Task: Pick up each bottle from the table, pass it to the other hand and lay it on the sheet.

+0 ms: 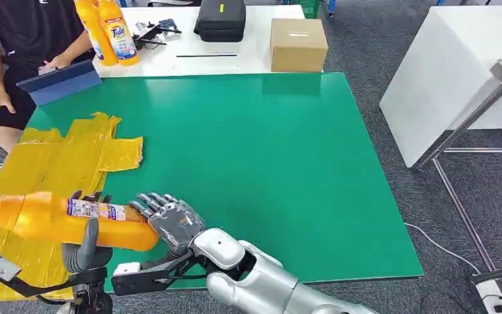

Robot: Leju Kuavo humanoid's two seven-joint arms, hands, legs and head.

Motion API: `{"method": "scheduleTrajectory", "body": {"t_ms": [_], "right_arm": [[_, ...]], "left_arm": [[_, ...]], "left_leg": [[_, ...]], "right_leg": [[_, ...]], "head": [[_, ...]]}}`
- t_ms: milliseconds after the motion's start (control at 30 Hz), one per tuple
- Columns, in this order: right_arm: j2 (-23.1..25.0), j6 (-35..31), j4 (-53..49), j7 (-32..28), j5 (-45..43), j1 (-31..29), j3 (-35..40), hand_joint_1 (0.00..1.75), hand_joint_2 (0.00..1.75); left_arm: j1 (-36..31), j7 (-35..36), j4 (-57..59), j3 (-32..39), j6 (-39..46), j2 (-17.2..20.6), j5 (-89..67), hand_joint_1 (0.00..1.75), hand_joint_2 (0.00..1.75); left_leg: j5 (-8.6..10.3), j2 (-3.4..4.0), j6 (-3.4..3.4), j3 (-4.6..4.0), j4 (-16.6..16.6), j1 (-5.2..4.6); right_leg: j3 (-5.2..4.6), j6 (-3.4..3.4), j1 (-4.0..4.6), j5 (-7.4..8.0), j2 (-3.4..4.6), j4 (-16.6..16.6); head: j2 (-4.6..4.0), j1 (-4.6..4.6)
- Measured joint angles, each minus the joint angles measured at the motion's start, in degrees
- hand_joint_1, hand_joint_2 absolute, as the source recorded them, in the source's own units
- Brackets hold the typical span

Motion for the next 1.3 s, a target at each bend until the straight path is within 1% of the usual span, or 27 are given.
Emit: {"method": "scheduleTrajectory", "body": {"t_ms": [800, 933, 1067, 1200, 1300], "right_arm": [[-0.55, -0.04, -0.11, 0.55, -0.04, 0.64, -0.26, 0.00, 0.00], [-0.94, -1.02, -0.96, 0.70, -0.04, 1.06, -0.50, 0.00, 0.00], [-3.02, -4.79, -6.57, -0.13, -0.33, 3.23, -3.00, 0.00, 0.00], [-7.03, -8.13, -20.13, -3.49, 0.06, 7.04, -9.56, 0.00, 0.00], [-9.16, -8.22, -30.70, -4.48, 2.47, 10.17, -14.78, 0.00, 0.00]], "left_arm": [[-0.15, -0.24, 0.00, 0.28, -0.20, 0.74, 1.09, 1.75, 1.75], [-0.13, -0.26, -0.04, 0.28, -0.20, 0.74, 1.09, 1.75, 1.75], [-0.02, -1.31, -1.42, 0.33, -0.33, 0.74, 0.48, 1.75, 1.75], [0.47, -2.69, -2.71, 1.00, -0.83, 0.61, -0.79, 1.75, 1.75], [0.91, -3.17, -2.97, 1.47, -1.57, 0.28, -1.42, 1.75, 1.75]], "left_leg": [[0.00, 0.00, 0.00, 0.00, 0.00, 0.00], [0.00, 0.00, 0.00, 0.00, 0.00, 0.00], [0.00, -0.07, 0.00, -0.01, 0.00, -0.01], [0.00, -0.14, 0.01, -0.05, 0.01, -0.04], [-0.01, -0.16, 0.01, -0.06, 0.01, -0.06]], "right_leg": [[0.00, 0.00, 0.00, 0.00, 0.00, 0.00], [0.00, 0.00, 0.00, 0.00, 0.00, 0.00], [0.03, 0.00, -0.01, 0.00, -0.01, 0.00], [0.04, 0.01, -0.01, 0.00, -0.05, -0.01], [0.05, 0.01, -0.05, 0.00, -0.06, -0.02]], "head": [[0.00, 0.00], [0.00, 0.00], [0.00, 0.02], [0.00, 0.02], [0.00, 0.00]]}}
